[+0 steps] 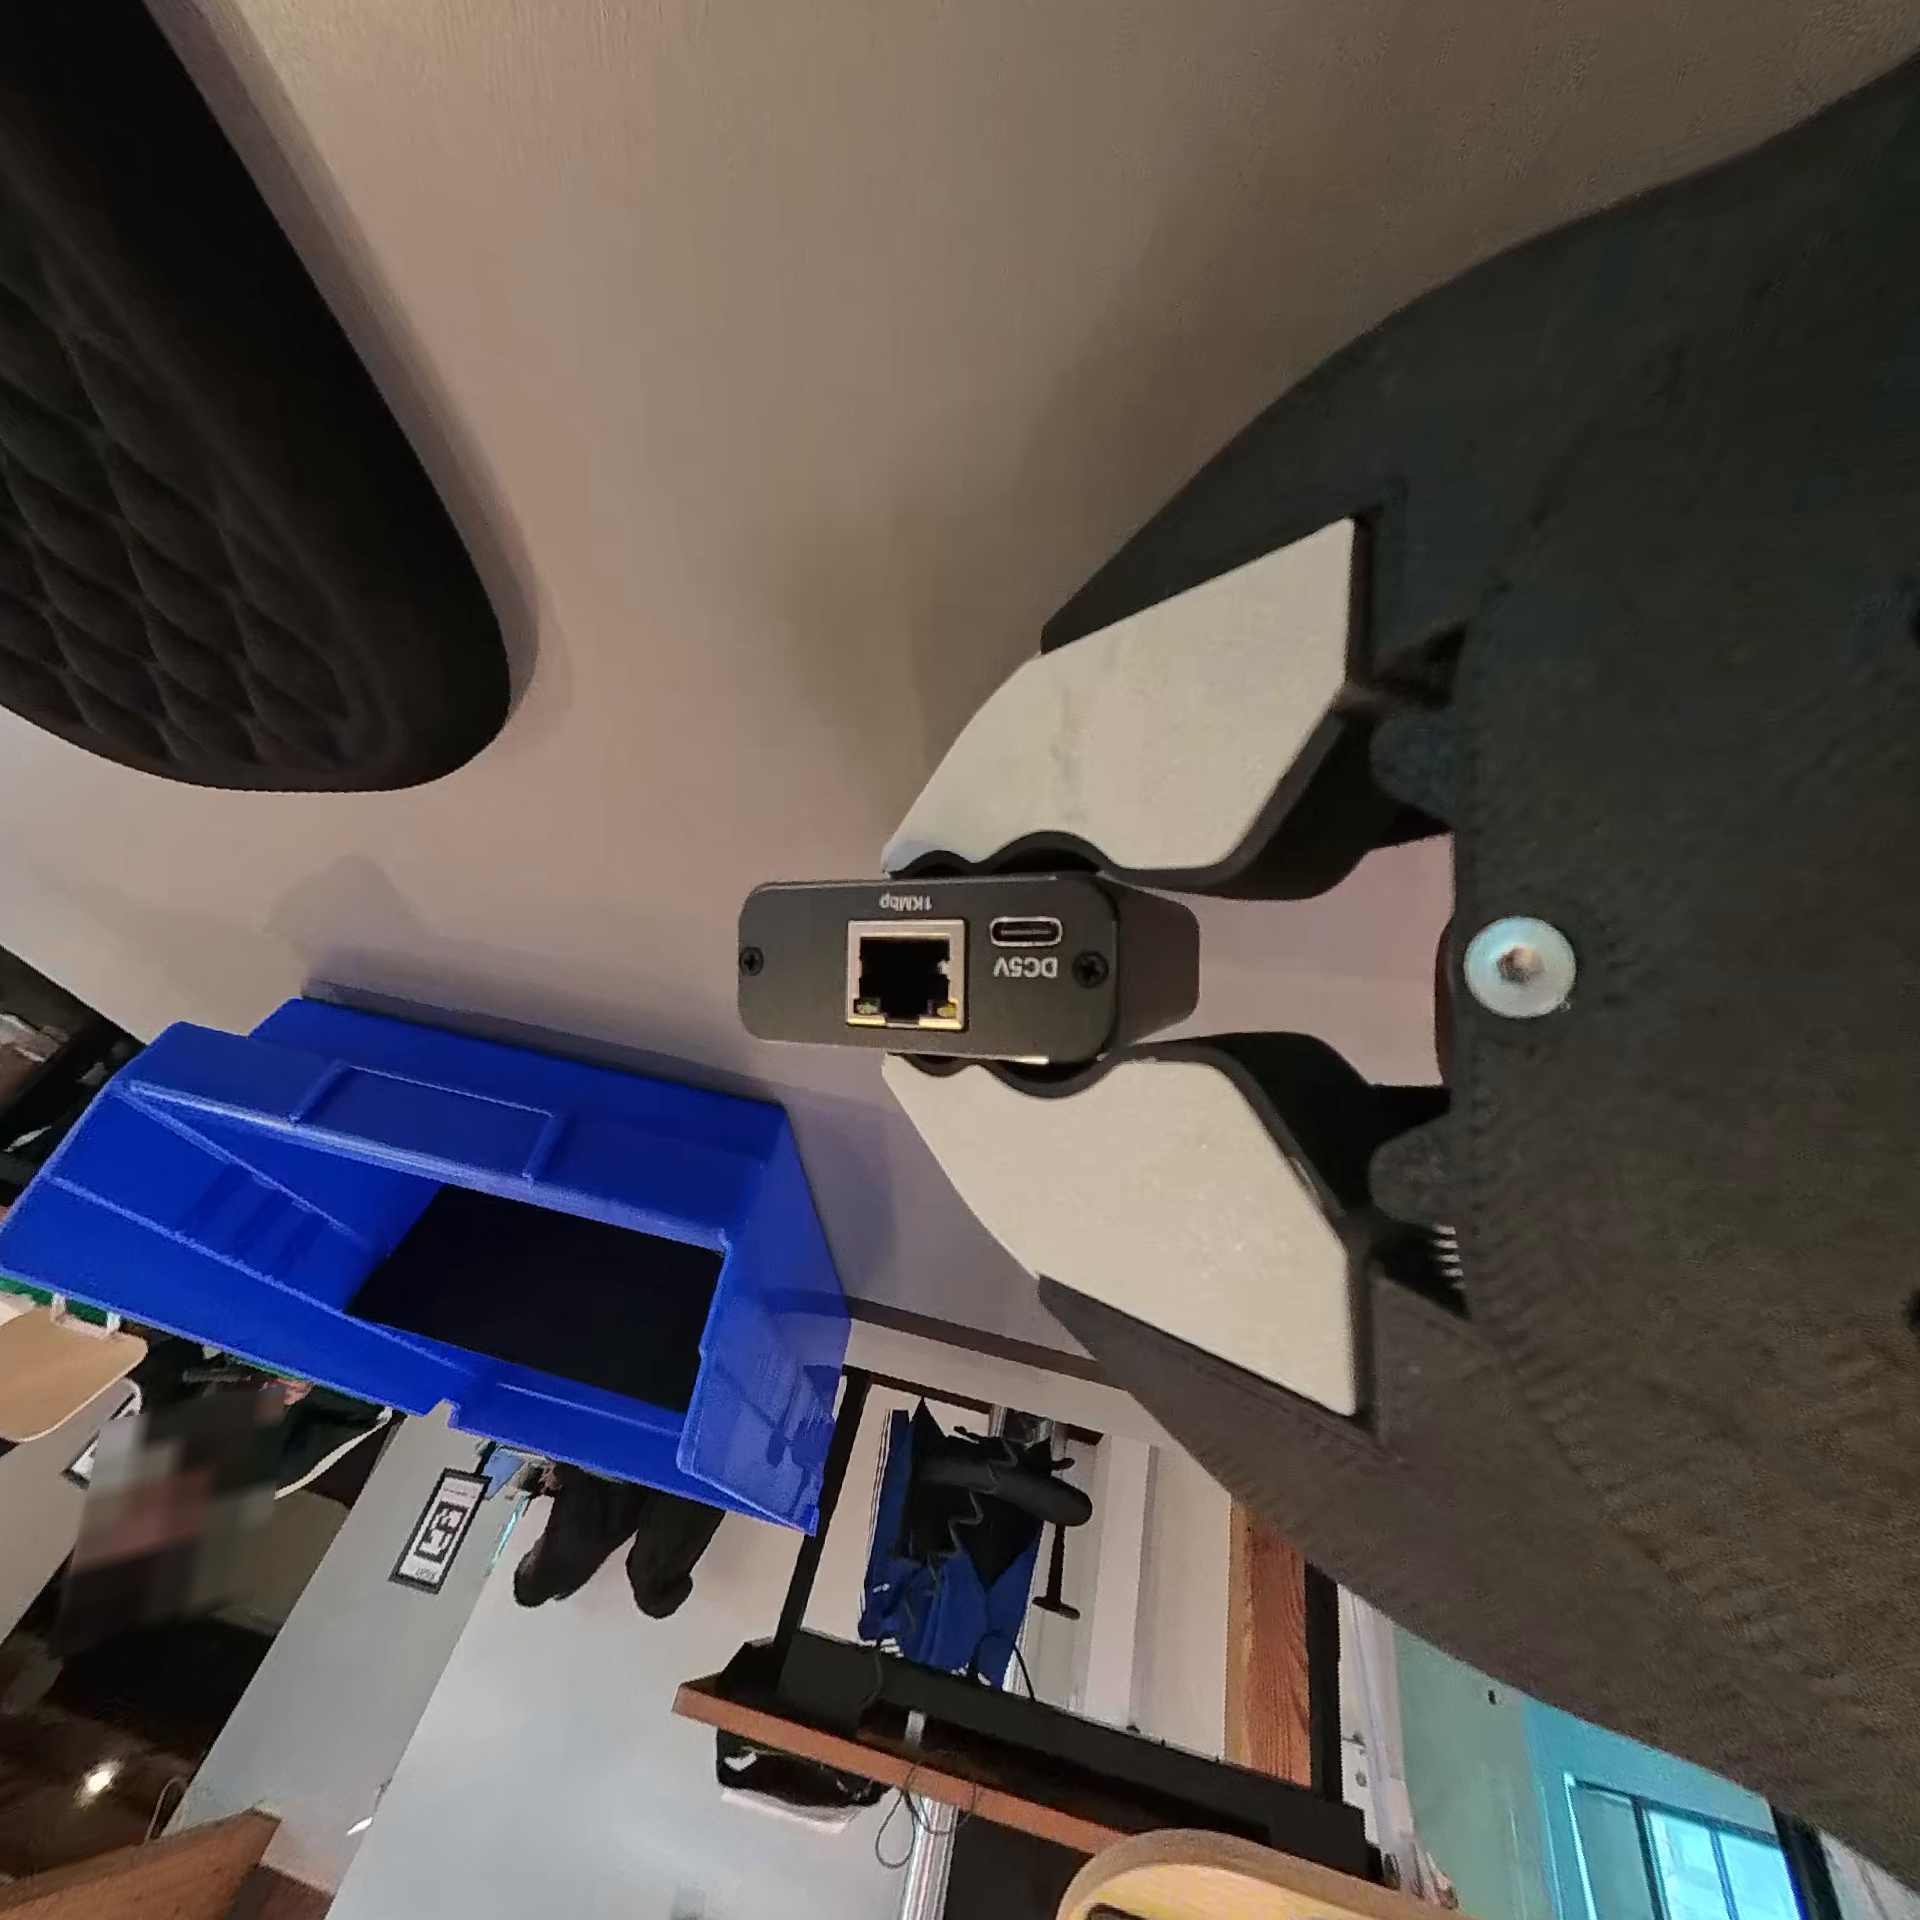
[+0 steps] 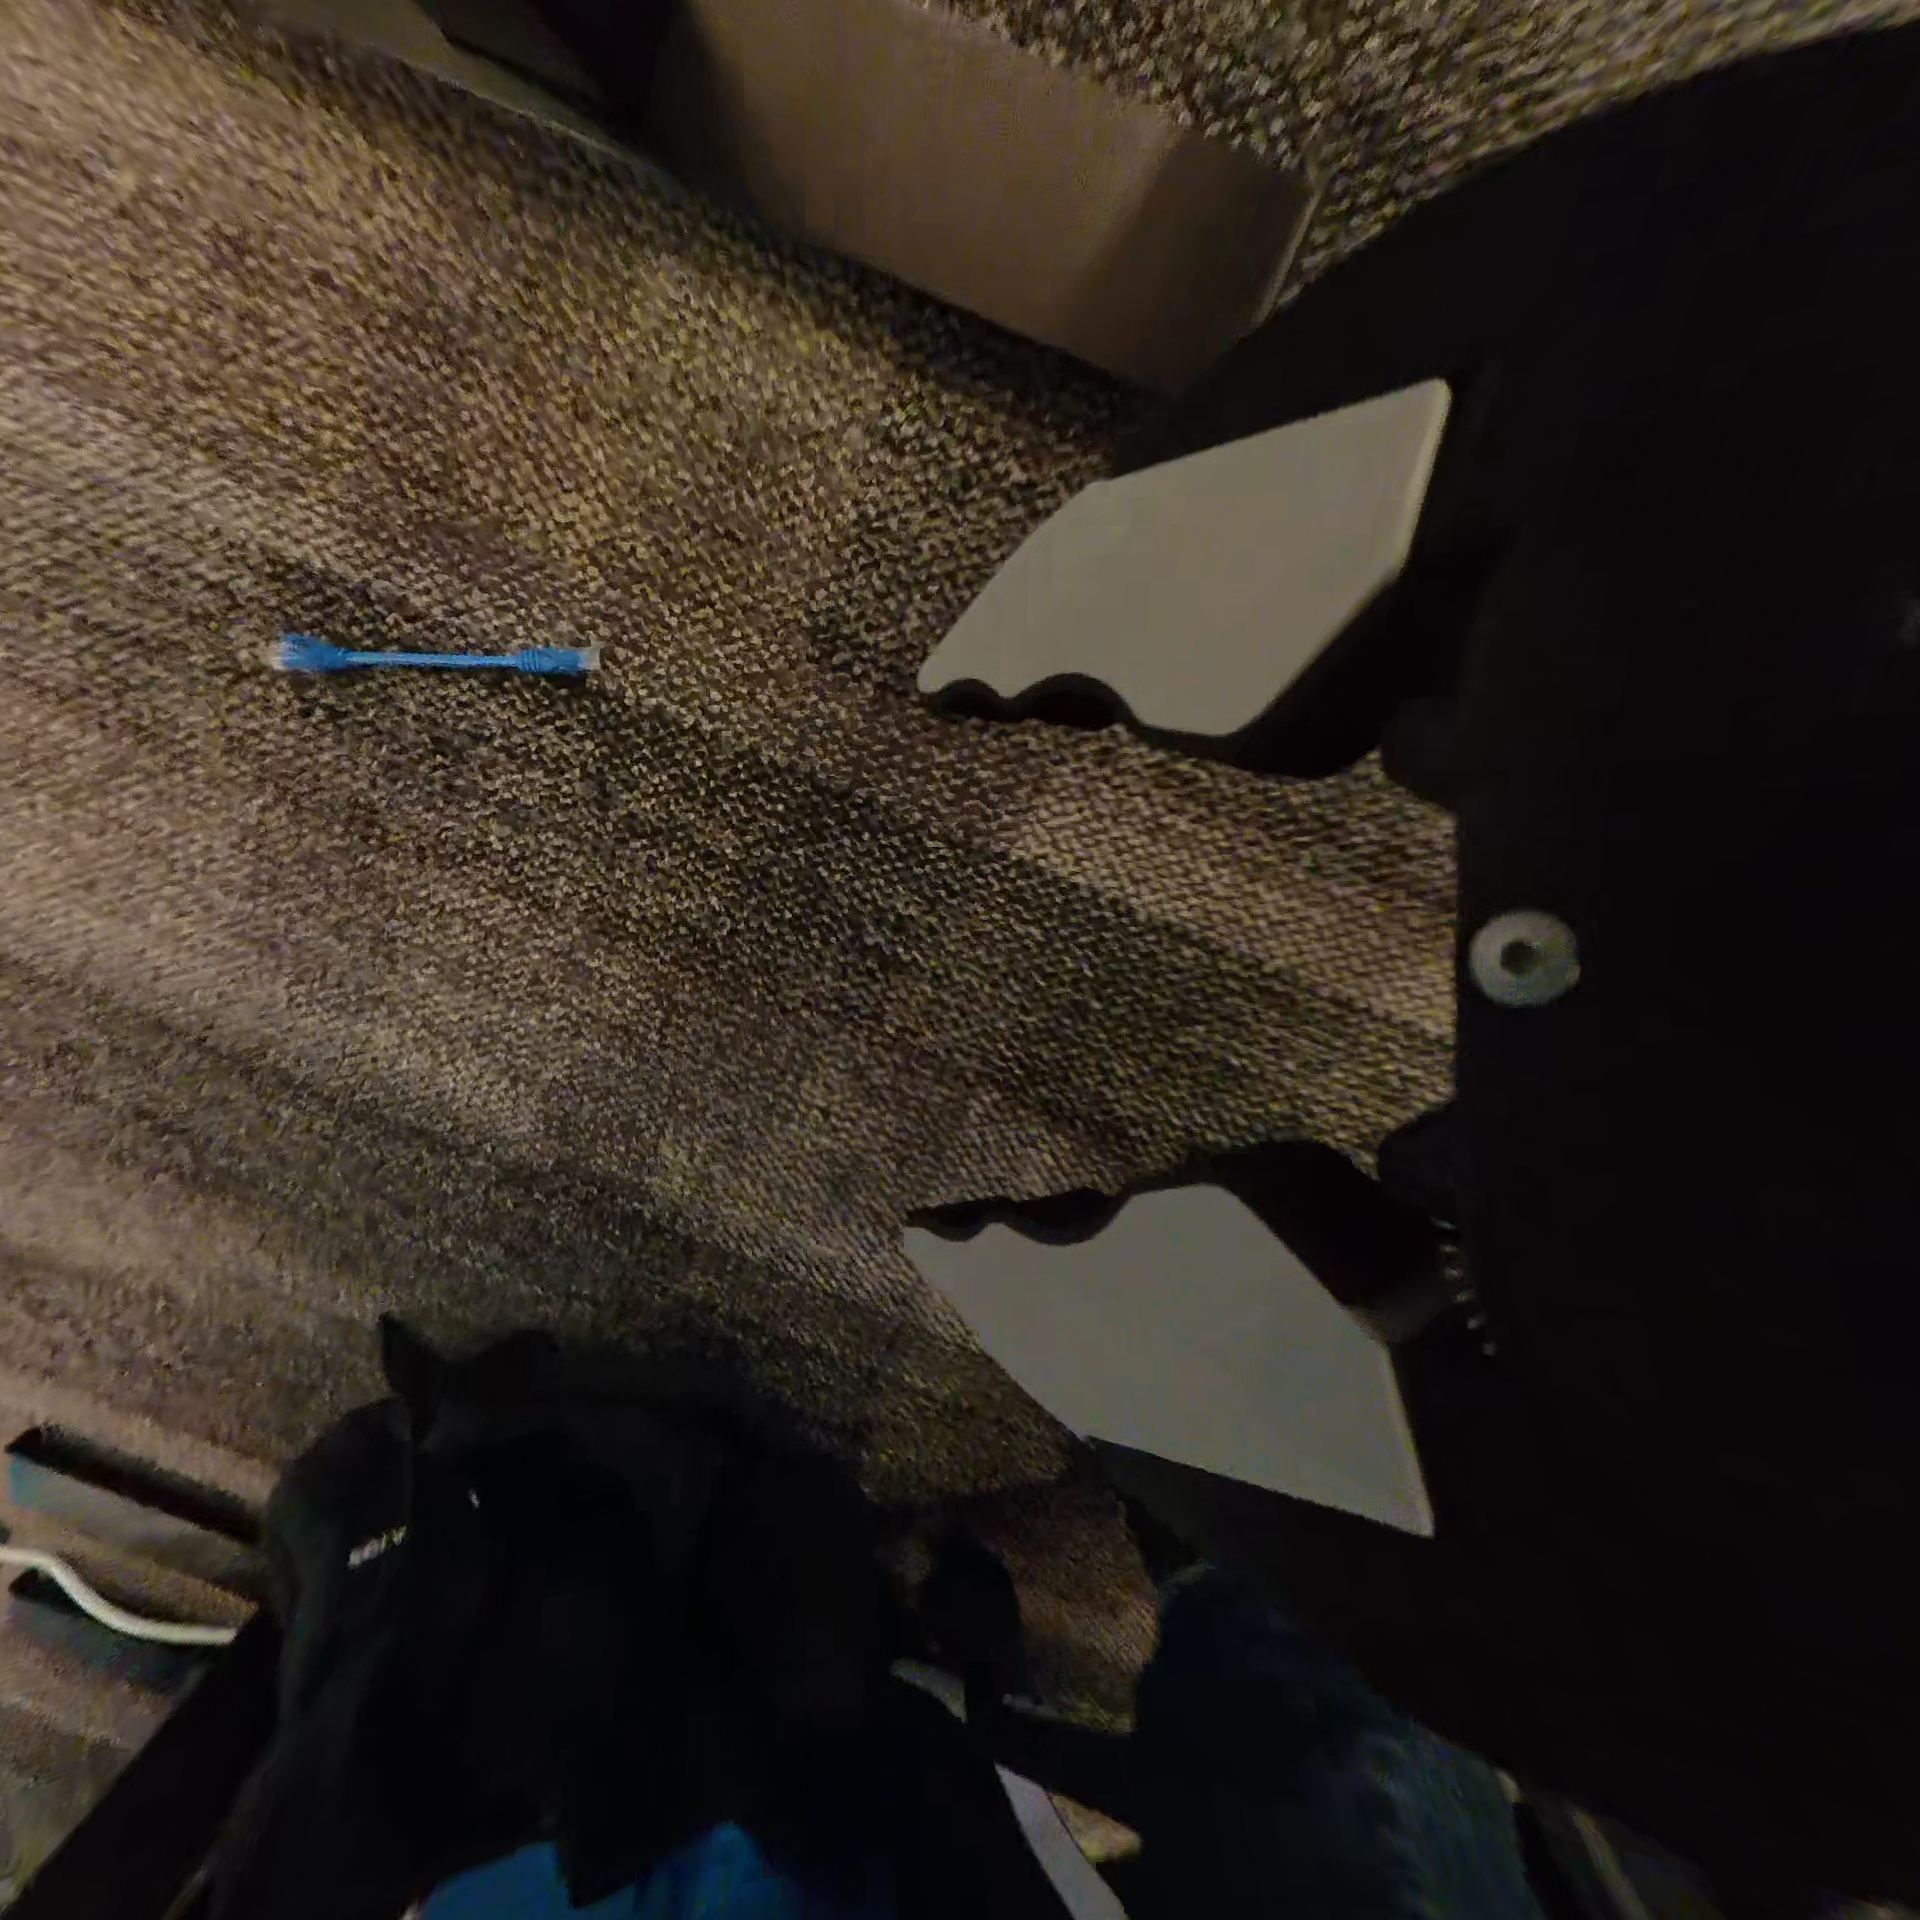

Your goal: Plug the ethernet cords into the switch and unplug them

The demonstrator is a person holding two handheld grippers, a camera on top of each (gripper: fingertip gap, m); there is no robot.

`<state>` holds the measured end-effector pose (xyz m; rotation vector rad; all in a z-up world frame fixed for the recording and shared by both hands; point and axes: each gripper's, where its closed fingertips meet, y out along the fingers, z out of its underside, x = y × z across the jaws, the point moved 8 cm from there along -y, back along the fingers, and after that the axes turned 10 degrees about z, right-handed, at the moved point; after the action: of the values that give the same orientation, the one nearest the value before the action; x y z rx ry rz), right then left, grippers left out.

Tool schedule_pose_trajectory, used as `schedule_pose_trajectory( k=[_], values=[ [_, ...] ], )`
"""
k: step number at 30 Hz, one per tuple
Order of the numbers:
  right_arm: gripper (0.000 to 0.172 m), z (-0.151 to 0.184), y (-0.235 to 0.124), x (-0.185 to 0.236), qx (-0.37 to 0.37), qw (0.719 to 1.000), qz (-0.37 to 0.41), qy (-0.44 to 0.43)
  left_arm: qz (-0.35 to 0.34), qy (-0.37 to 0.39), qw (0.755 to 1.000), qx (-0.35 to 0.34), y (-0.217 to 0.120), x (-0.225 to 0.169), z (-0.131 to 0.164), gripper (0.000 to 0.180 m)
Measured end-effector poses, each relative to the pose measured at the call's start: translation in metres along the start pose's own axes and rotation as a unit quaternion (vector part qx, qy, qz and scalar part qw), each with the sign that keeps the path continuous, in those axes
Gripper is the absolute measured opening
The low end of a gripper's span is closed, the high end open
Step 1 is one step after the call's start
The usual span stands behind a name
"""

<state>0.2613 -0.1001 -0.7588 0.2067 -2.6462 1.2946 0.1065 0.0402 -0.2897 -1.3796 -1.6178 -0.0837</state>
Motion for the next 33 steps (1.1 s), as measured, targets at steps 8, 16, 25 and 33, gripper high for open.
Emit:
schedule_pose_trajectory(
  k=[8,16,25,33],
  values=[
    [0.107,0.009,0.127,-0.025,0.041,0.999,0.021,-0.006,-0.021,-0.003,1.000,0.013,0.014,0.005,-0.005,0.026],
    [0.106,0.008,0.192,-0.029,0.066,0.997,0.038,-0.007,-0.029,0.009,0.999,0.012,0.036,0.001,-0.030,0.026],
    [0.054,-0.008,0.260,-0.032,0.121,0.981,0.135,-0.073,-0.042,0.027,0.999,0.013,0.039,-0.002,-0.031,0.026],
    [0.048,-0.036,0.279,-0.033,0.107,0.985,0.093,-0.095,-0.049,0.034,0.998,0.015,0.040,-0.003,-0.032,0.026]
  ],
)
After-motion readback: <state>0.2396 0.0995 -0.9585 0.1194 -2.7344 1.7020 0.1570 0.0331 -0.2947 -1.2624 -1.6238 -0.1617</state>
